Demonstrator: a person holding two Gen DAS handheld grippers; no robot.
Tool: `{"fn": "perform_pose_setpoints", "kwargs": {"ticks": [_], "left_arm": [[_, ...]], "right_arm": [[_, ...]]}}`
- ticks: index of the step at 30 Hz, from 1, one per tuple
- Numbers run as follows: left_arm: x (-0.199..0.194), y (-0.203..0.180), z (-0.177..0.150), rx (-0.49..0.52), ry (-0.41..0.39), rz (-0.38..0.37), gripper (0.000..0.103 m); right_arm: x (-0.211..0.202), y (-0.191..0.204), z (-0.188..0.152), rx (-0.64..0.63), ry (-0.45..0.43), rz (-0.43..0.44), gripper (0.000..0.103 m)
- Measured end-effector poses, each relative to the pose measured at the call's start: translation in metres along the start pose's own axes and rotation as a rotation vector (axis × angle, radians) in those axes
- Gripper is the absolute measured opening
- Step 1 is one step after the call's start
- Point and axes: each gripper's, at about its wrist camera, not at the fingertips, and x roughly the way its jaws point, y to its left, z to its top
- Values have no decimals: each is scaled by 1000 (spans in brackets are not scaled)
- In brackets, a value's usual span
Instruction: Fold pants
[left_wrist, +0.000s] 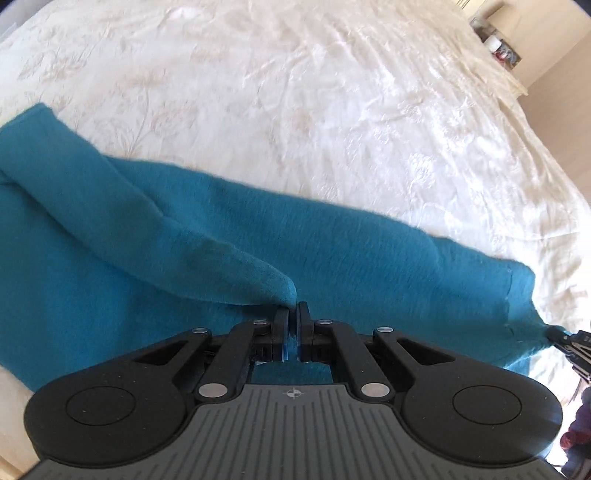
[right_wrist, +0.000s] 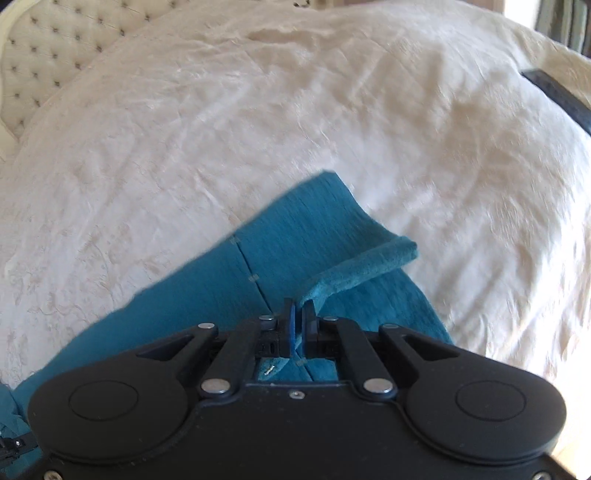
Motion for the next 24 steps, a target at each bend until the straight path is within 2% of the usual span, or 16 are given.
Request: {"fn": "perform_pose_setpoints", "kwargs": {"ticks": [5, 8, 10, 13, 17, 20, 24], "left_arm": [[-47, -14, 15, 24, -156, -21, 3], [-69, -20, -1, 41, -210, -9, 4], [-75, -18, -17, 34, -195, -10, 4], [-54, -6, -44, 11, -82, 12, 4], [-5, 7, -79, -89, 103, 28, 4], [17, 7, -89, -105, 139, 80, 4], [19, 8, -85, -120, 131, 95, 5]], "right_arm": [[-48, 31, 41, -55, -150, 149, 8], [-83, 25, 39, -72, -210, 213, 8], [-98, 8, 23, -52, -214, 214, 8], [-90, -29, -9, -7, -147, 137, 8], [-18, -73, -49, 40, 70, 14, 8], [25, -85, -69, 45, 186, -42, 8], [30, -80, -69, 3, 190, -34, 12]]}}
